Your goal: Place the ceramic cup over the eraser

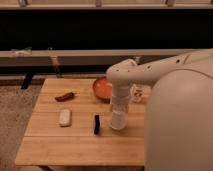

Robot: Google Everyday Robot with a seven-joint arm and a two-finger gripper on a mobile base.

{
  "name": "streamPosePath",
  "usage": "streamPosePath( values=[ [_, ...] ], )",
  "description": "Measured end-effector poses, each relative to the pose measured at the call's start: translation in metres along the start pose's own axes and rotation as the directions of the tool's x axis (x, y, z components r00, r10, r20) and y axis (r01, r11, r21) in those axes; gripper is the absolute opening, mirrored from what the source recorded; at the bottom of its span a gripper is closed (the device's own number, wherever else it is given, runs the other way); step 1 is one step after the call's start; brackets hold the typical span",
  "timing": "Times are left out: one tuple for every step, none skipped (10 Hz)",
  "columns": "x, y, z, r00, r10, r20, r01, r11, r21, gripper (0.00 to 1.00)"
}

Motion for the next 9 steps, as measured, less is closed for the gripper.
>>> streamPosePath(
  values=[
    [-0.004, 0.007, -0.022, 0.999, -0.032, 0.029, 0.032, 0.999, 0.012, 0.00],
    [-0.007, 0.014, -0.040, 0.997, -0.062, 0.055, 0.061, 0.998, 0.025, 0.00],
    [-0.008, 0.019, -0.055, 0.993, -0.086, 0.076, 0.084, 0.996, 0.037, 0.00],
    [-0.011, 0.027, -0.071, 0.987, -0.117, 0.107, 0.112, 0.993, 0.047, 0.00],
    [-0.012, 0.040, -0.084, 0.979, -0.150, 0.135, 0.145, 0.988, 0.049, 0.00],
    [-0.008, 0.053, -0.089, 0.974, -0.174, 0.144, 0.169, 0.985, 0.042, 0.00],
    [-0.003, 0.073, -0.091, 0.964, -0.207, 0.164, 0.207, 0.978, 0.019, 0.00],
    [0.001, 0.082, -0.091, 0.959, -0.222, 0.176, 0.225, 0.974, 0.002, 0.00],
    [0.006, 0.088, -0.091, 0.955, -0.235, 0.182, 0.241, 0.970, -0.013, 0.00]
  ],
)
